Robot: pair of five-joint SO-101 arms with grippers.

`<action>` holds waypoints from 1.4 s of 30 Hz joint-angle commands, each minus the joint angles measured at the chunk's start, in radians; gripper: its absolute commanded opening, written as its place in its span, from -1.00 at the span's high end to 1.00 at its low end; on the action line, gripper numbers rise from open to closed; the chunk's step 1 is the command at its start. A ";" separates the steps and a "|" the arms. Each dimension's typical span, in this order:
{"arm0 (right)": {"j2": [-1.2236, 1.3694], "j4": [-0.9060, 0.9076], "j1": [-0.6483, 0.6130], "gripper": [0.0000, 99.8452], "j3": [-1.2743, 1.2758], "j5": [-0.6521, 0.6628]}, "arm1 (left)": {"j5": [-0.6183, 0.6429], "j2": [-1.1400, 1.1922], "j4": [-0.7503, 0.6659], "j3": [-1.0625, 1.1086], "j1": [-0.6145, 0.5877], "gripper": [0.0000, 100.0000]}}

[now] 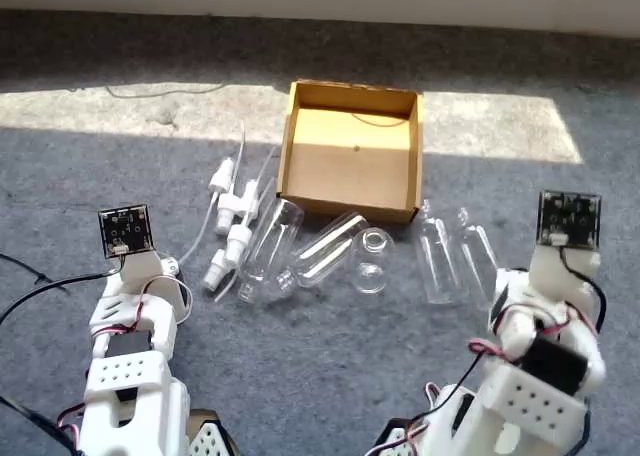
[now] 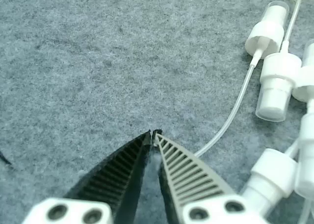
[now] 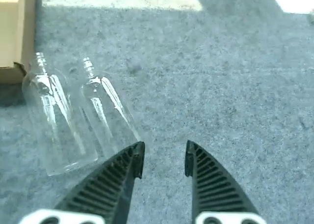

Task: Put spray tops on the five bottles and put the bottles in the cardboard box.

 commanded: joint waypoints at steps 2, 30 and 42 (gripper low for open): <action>0.510 0.151 -0.064 0.73 -0.461 -0.009 | -0.006 -0.007 0.005 0.015 -0.007 0.94; 1.417 0.418 -0.262 0.49 -1.087 0.322 | -0.006 -0.007 0.005 0.015 -0.007 0.94; 1.452 0.321 -0.315 0.49 -1.082 0.321 | -0.006 -0.007 0.005 0.015 -0.007 0.94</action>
